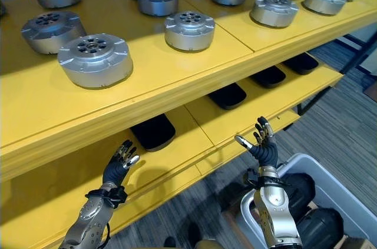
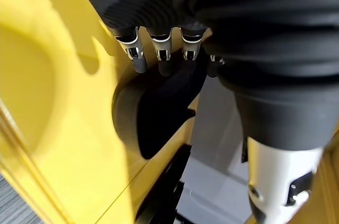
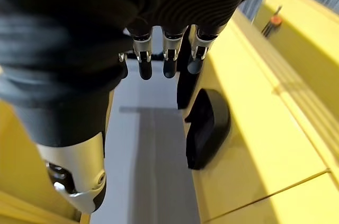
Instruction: Move parts from the plastic box to the shelf.
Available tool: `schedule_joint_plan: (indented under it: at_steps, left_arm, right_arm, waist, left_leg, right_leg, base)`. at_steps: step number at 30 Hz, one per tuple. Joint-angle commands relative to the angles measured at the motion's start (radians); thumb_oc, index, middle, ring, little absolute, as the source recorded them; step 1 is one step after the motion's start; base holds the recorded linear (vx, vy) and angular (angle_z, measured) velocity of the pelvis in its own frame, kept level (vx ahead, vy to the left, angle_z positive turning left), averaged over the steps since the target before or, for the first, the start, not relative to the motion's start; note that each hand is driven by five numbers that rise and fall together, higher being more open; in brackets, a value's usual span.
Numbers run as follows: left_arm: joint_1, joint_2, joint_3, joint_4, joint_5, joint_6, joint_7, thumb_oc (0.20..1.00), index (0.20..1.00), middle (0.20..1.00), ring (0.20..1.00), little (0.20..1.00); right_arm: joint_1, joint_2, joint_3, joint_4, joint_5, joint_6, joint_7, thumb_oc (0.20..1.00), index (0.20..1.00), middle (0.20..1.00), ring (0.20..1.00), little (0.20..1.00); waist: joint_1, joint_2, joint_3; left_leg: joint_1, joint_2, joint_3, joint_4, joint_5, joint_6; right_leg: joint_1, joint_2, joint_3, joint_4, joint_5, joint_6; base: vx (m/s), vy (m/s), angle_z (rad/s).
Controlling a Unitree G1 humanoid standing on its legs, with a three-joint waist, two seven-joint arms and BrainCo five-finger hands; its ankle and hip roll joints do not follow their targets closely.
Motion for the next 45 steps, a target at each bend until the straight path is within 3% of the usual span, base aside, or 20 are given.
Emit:
schedule_joint_plan:
  at_steps: [1,5,7,8,9,10,11,13,14,16,19,20,26,35,37,38,39,41,43,45]
  left_arm:
    - [0.022,0.024,0.038,-0.056,0.028,-0.042,-0.019,1.000,1.000,1.000,1.000,1.000]
    - [0.006,0.037,0.036,-0.051,0.032,-0.048,-0.013,1.000,1.000,1.000,1.000,1.000]
    - [0.005,0.042,0.043,-0.054,0.034,-0.053,-0.004,1.000,1.000,1.000,1.000,1.000]
    - [0.015,0.061,0.079,-0.070,0.031,-0.061,0.010,1.000,1.000,1.000,1.000,1.000]
    - [0.027,0.061,0.102,-0.080,0.030,-0.067,0.022,1.000,1.000,1.000,1.000,1.000]
    - [0.028,0.061,0.103,-0.081,0.030,-0.066,0.023,1.000,1.000,1.000,1.000,1.000]
    - [0.044,0.054,0.121,-0.075,0.031,-0.062,0.014,1.000,1.000,1.000,1.000,1.000]
    - [0.040,0.054,0.124,-0.069,0.028,-0.060,0.012,1.000,1.000,1.000,1.000,1.000]
    - [0.038,0.049,0.136,-0.058,0.023,-0.054,0.013,1.000,1.000,1.000,1.000,1.000]
    - [0.044,0.044,0.148,-0.063,0.022,-0.054,0.021,1.000,1.000,1.000,1.000,1.000]
    - [0.049,0.033,0.153,-0.048,0.028,-0.050,0.014,1.000,1.000,1.000,1.000,1.000]
    - [0.056,0.020,0.157,-0.042,0.029,-0.048,0.010,1.000,1.000,1.000,1.000,1.000]
    - [0.075,-0.007,0.156,-0.037,0.024,-0.044,-0.008,1.000,1.000,1.000,1.000,1.000]
    - [0.061,-0.009,0.135,-0.022,0.032,-0.034,-0.022,1.000,1.000,1.000,1.000,1.000]
    - [0.047,-0.009,0.126,-0.016,0.031,-0.034,-0.027,1.000,1.000,1.000,1.000,1.000]
    - [0.036,-0.007,0.121,-0.013,0.031,-0.037,-0.026,1.000,1.000,1.000,1.000,1.000]
    - [0.035,-0.006,0.121,-0.012,0.030,-0.037,-0.026,1.000,1.000,1.000,1.000,1.000]
    - [0.016,-0.009,0.106,-0.007,0.023,-0.042,-0.032,1.000,1.000,1.000,1.000,1.000]
    - [0.018,-0.011,0.099,-0.015,0.023,-0.040,-0.032,1.000,1.000,1.000,1.000,1.000]
    - [0.011,-0.011,0.086,-0.014,0.029,-0.043,-0.019,1.000,1.000,1.000,1.000,1.000]
  right_arm:
    - [-0.023,-0.007,-0.010,-0.049,0.032,-0.038,0.002,1.000,1.000,1.000,1.000,1.000]
    - [-0.050,-0.011,0.007,-0.068,0.022,-0.038,0.005,1.000,1.000,1.000,1.000,1.000]
    - [-0.067,-0.008,0.019,-0.066,0.015,-0.037,0.001,1.000,1.000,1.000,1.000,1.000]
    - [-0.102,0.000,0.043,-0.063,0.004,-0.039,-0.004,1.000,1.000,1.000,1.000,1.000]
    - [-0.121,0.012,0.064,-0.055,-0.003,-0.042,-0.009,1.000,1.000,1.000,1.000,1.000]
    - [-0.121,0.012,0.065,-0.055,-0.004,-0.043,-0.010,1.000,1.000,1.000,1.000,1.000]
    - [-0.131,0.015,0.071,-0.041,-0.005,-0.035,-0.009,1.000,1.000,1.000,1.000,1.000]
    - [-0.136,0.016,0.072,-0.039,-0.006,-0.032,-0.007,1.000,1.000,1.000,1.000,1.000]
    - [-0.137,0.018,0.061,-0.050,-0.008,-0.026,-0.008,1.000,1.000,1.000,1.000,1.000]
    - [-0.144,0.017,0.055,-0.048,-0.016,-0.020,-0.019,1.000,1.000,1.000,1.000,1.000]
    - [-0.128,0.018,0.044,-0.053,-0.023,-0.016,-0.014,1.000,1.000,1.000,1.000,1.000]
    - [-0.109,0.009,0.028,-0.058,-0.022,-0.014,-0.008,1.000,1.000,1.000,1.000,1.000]
    - [-0.042,-0.020,-0.047,-0.074,-0.018,-0.023,-0.009,1.000,1.000,1.000,1.000,1.000]
    - [0.004,-0.028,-0.116,-0.096,0.001,-0.046,-0.028,1.000,1.000,1.000,1.000,1.000]
    - [0.018,-0.032,-0.131,-0.102,0.010,-0.052,-0.029,1.000,1.000,1.000,1.000,1.000]
    - [0.020,-0.038,-0.133,-0.100,0.015,-0.057,-0.034,1.000,1.000,1.000,1.000,1.000]
    - [0.020,-0.038,-0.133,-0.099,0.015,-0.057,-0.034,1.000,1.000,1.000,1.000,1.000]
    - [0.012,-0.071,-0.140,-0.107,0.000,-0.061,-0.030,1.000,1.000,1.000,1.000,1.000]
    - [0.000,-0.075,-0.151,-0.109,-0.007,-0.071,-0.042,1.000,1.000,1.000,1.000,1.000]
    - [-0.015,-0.071,-0.144,-0.091,-0.006,-0.078,-0.065,1.000,1.000,1.000,1.000,1.000]
  waist:
    - [0.012,-0.016,-0.027]
    - [-0.016,-0.022,0.022]
    - [-0.004,-0.028,0.031]
    - [0.054,-0.021,0.045]
    - [0.100,-0.015,0.040]
    - [0.094,-0.014,0.045]
    - [0.112,-0.004,0.028]
    - [0.109,-0.006,0.031]
    - [0.100,-0.021,0.029]
    - [0.110,-0.028,0.025]
    - [0.104,-0.051,0.020]
    - [0.095,-0.062,0.015]
    - [0.052,-0.040,0.004]
    - [0.001,-0.002,0.001]
    - [-0.011,-0.003,0.013]
    - [-0.013,-0.016,0.034]
    - [-0.014,-0.011,0.030]
    - [0.006,-0.037,0.077]
    - [0.013,-0.044,0.072]
    - [0.021,-0.033,0.071]
  left_leg:
    - [-0.089,0.015,-0.008,0.047,0.010,-0.014]
    - [-0.135,0.018,0.071,0.073,-0.006,-0.001]
    - [-0.162,0.029,0.107,0.084,-0.007,-0.004]
    - [-0.179,0.073,0.175,0.091,-0.013,-0.019]
    - [-0.185,0.098,0.217,0.092,-0.009,-0.031]
    - [-0.181,0.098,0.211,0.093,-0.011,-0.031]
    - [-0.159,0.133,0.253,0.076,-0.023,-0.051]
    - [-0.136,0.133,0.260,0.068,-0.029,-0.052]
    - [-0.133,0.126,0.279,0.070,-0.022,-0.048]
    - [-0.120,0.129,0.288,0.080,-0.052,-0.055]
    - [-0.110,0.128,0.305,0.083,-0.056,-0.066]
    - [-0.109,0.138,0.325,0.077,-0.029,-0.070]
    - [-0.071,0.208,0.339,0.067,-0.003,-0.112]
    - [-0.039,0.271,0.349,0.051,0.028,-0.164]
    - [-0.087,0.295,0.337,0.148,0.041,-0.182]
    - [-0.153,0.313,0.323,0.276,0.074,-0.186]
    - [-0.154,0.319,0.305,0.289,0.052,-0.199]
    - [-0.262,0.292,0.205,0.437,0.097,-0.190]
    - [-0.311,0.284,0.188,0.333,0.089,-0.179]
    - [-0.314,0.318,0.179,0.145,0.184,-0.188]
  right_leg:
    - [0.025,-0.011,-0.001,0.050,0.003,0.078]
    - [-0.067,0.004,0.080,0.076,0.046,0.111]
    - [-0.106,0.001,0.072,0.081,0.060,0.121]
    - [-0.128,-0.091,-0.204,0.112,0.032,0.112]
    - [-0.095,-0.174,-0.426,0.121,0.005,0.112]
    - [-0.087,-0.175,-0.433,0.121,0.002,0.113]
    - [-0.046,-0.260,-0.555,0.134,0.000,0.111]
    - [-0.037,-0.279,-0.546,0.140,0.011,0.122]
    - [-0.042,-0.324,-0.520,0.099,0.079,0.132]
    - [-0.036,-0.357,-0.549,0.078,0.120,0.168]
    - [-0.004,-0.346,-0.543,0.012,0.139,0.181]
    - [-0.011,-0.334,-0.547,-0.004,0.143,0.169]
    - [0.002,-0.271,-0.539,0.021,0.071,0.134]
    - [0.007,-0.206,-0.511,0.067,-0.017,0.103]
    - [0.016,-0.188,-0.493,0.062,-0.039,0.080]
    - [0.019,-0.177,-0.491,0.051,-0.030,0.047]
    - [0.026,-0.170,-0.484,0.050,-0.044,0.054]
    - [0.053,-0.166,-0.487,0.025,-0.039,0.030]
    - [0.059,-0.171,-0.487,0.013,-0.042,0.046]
    - [0.063,-0.168,-0.475,0.023,-0.048,0.063]
  base:
    - [-0.07,0.110,-0.56]
    - [-0.19,0.104,-0.78]
    - [-0.17,-0.012,-1.28]
    - [-0.12,-0.053,-1.38]
    - [-0.10,-0.049,-1.59]
    - [0.05,-0.050,-2.08]
    - [0.11,-0.064,-2.27]
    - [0.05,-0.084,-0.82]
    - [0.03,-0.115,-0.02]
    - [0.07,-0.174,-0.23]
    - [0.03,-0.205,-0.13]
    - [0.02,-0.239,0.12]
    - [0.08,-0.226,-0.28]
    - [0.07,-0.136,-0.06]
    - [0.00,-0.217,0.07]
    - [-0.03,-0.206,0.10]
    - [-0.12,-0.212,0.20]
    - [-0.04,-0.155,0.02]
    - [0.11,0.023,-0.06]
    - [0.18,0.174,-0.14]
